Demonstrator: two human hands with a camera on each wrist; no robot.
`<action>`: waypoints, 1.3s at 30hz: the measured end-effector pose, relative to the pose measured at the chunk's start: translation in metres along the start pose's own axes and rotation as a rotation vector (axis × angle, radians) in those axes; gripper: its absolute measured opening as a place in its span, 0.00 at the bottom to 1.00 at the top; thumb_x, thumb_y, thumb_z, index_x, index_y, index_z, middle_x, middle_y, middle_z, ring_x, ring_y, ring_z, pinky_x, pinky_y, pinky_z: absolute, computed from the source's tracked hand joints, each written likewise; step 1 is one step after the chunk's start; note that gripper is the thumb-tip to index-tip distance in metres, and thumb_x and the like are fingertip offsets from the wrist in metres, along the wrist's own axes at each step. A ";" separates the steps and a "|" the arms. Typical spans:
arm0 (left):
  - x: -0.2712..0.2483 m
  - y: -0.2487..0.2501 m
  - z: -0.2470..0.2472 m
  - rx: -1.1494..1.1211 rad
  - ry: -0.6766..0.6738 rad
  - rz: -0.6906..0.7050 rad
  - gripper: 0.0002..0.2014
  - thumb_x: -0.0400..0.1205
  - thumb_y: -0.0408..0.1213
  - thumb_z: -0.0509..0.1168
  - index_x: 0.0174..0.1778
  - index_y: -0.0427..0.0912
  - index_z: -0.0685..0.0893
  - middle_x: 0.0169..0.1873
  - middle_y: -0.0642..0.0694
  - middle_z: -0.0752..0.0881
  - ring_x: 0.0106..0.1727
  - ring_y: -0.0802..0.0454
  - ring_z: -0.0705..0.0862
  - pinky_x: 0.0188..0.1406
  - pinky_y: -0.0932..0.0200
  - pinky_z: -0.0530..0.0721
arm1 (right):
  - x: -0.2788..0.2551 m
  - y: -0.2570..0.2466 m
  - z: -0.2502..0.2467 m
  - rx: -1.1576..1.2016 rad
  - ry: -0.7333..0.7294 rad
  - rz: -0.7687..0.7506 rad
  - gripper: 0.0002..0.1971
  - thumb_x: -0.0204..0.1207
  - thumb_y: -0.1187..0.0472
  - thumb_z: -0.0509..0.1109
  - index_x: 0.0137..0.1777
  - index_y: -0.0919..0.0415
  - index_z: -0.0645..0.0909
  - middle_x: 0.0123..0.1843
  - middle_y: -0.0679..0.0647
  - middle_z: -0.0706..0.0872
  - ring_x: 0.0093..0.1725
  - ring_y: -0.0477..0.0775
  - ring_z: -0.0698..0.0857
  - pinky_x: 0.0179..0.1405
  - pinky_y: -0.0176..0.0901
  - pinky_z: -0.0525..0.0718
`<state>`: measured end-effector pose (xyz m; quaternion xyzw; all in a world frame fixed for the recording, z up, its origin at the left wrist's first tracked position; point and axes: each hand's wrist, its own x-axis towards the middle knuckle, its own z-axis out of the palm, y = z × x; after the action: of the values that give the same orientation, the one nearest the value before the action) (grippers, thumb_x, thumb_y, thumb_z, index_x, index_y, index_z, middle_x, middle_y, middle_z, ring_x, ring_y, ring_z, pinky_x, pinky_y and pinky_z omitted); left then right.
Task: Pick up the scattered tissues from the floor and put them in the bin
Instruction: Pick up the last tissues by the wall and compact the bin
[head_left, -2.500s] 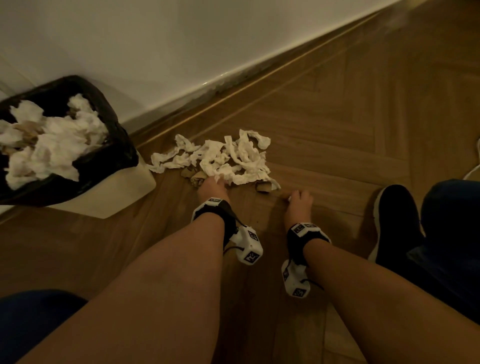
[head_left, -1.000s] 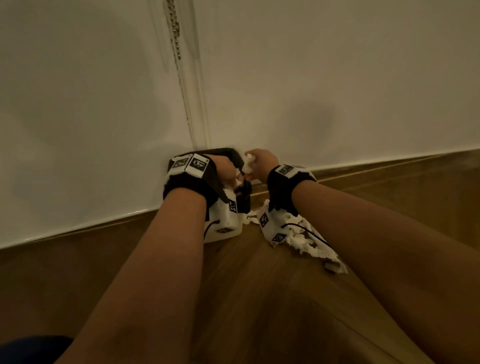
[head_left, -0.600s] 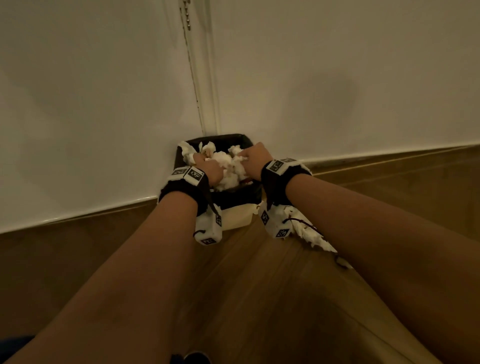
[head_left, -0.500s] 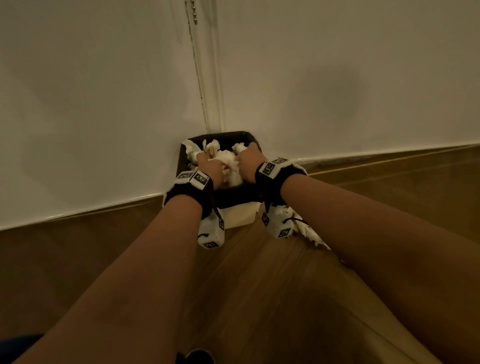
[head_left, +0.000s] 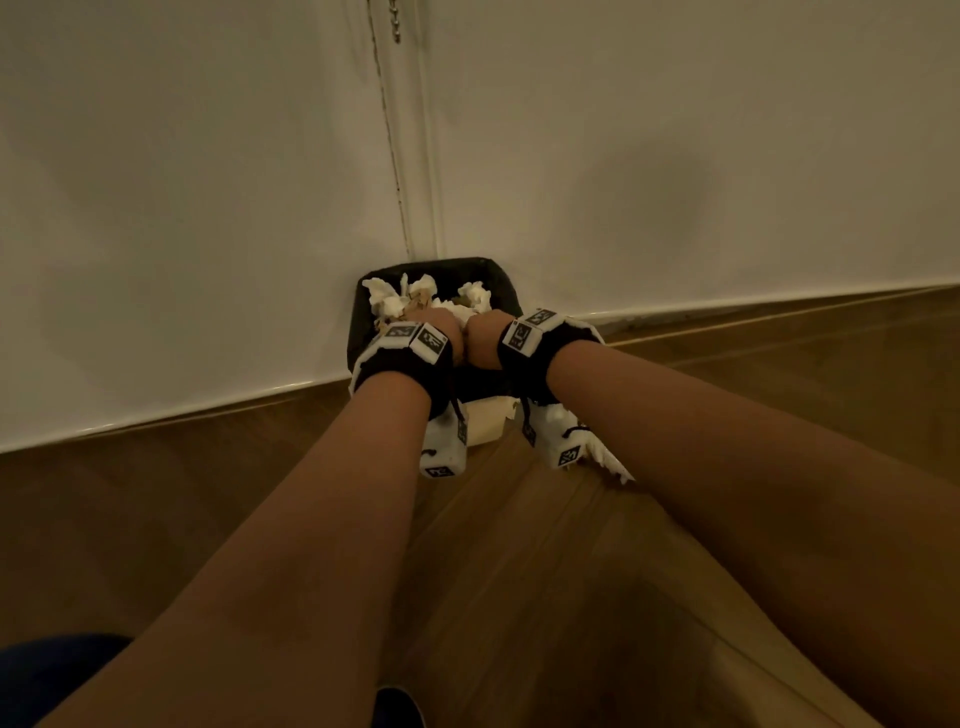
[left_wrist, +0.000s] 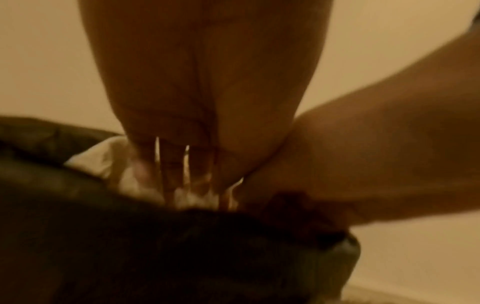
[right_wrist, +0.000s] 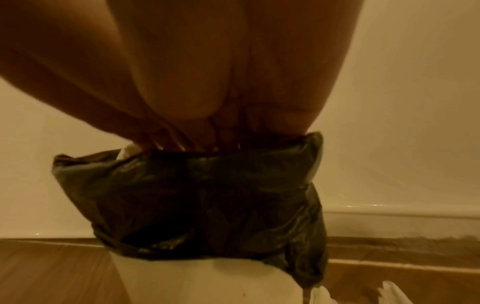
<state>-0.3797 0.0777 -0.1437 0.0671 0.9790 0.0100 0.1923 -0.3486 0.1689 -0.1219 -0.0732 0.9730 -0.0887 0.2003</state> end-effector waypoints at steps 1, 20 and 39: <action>0.000 0.003 -0.004 -0.017 -0.006 -0.029 0.20 0.83 0.38 0.61 0.71 0.40 0.75 0.70 0.37 0.76 0.71 0.38 0.74 0.70 0.45 0.73 | -0.005 0.001 0.000 -0.012 -0.012 -0.019 0.21 0.85 0.57 0.54 0.75 0.66 0.69 0.71 0.63 0.77 0.69 0.63 0.77 0.66 0.51 0.74; -0.078 0.133 0.025 -0.273 0.727 0.523 0.09 0.79 0.40 0.56 0.53 0.51 0.78 0.42 0.53 0.84 0.46 0.49 0.82 0.52 0.51 0.69 | -0.087 0.167 0.042 0.581 0.630 0.464 0.13 0.80 0.60 0.57 0.56 0.61 0.83 0.54 0.61 0.87 0.52 0.62 0.84 0.43 0.42 0.75; 0.007 0.137 0.199 -0.342 -0.091 0.053 0.46 0.74 0.51 0.72 0.80 0.40 0.51 0.80 0.39 0.54 0.80 0.36 0.56 0.76 0.44 0.61 | -0.119 0.231 0.207 0.638 0.279 1.077 0.35 0.73 0.48 0.69 0.76 0.58 0.59 0.76 0.62 0.61 0.76 0.65 0.59 0.70 0.58 0.67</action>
<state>-0.2932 0.2135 -0.3245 0.0598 0.9512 0.1782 0.2446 -0.1819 0.3850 -0.3111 0.5012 0.8162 -0.2693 0.1004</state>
